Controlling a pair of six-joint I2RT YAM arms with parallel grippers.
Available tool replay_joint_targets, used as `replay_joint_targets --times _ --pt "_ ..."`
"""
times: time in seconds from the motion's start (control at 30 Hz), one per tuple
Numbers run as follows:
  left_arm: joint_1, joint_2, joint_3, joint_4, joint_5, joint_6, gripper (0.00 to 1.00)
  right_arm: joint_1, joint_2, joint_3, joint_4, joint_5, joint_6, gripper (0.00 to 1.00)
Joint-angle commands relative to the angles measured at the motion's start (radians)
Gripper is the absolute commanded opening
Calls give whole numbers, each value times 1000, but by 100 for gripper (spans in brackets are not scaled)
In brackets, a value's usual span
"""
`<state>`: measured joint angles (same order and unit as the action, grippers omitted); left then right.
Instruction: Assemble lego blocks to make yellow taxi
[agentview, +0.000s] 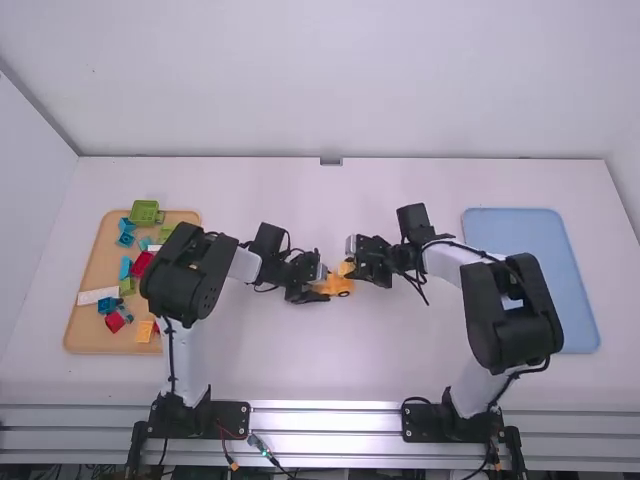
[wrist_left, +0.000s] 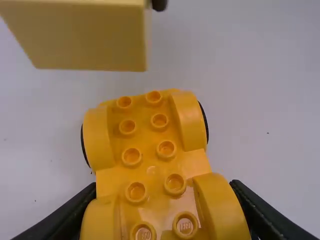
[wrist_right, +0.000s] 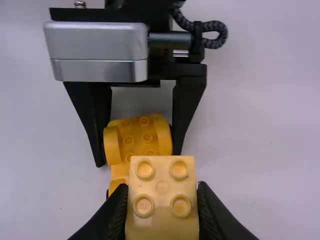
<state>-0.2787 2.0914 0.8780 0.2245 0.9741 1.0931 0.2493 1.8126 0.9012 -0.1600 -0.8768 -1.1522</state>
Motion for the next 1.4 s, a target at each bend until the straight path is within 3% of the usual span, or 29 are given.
replay_joint_targets --times 0.0,0.27,0.43,0.67,1.37 --pt "3 20 -12 -11 -47 30 36 26 -5 -15 -1 -31 5 0" --pt "3 20 -12 -35 -48 31 36 44 90 8 18 -27 39 0" --pt "3 20 -11 -106 -47 137 29 30 111 29 -40 -25 -1 0" --pt "3 20 1 -161 -51 161 35 46 112 29 -34 -20 -7 0" --pt "4 20 2 -152 -51 160 34 53 112 -13 -10 12 -37 0"
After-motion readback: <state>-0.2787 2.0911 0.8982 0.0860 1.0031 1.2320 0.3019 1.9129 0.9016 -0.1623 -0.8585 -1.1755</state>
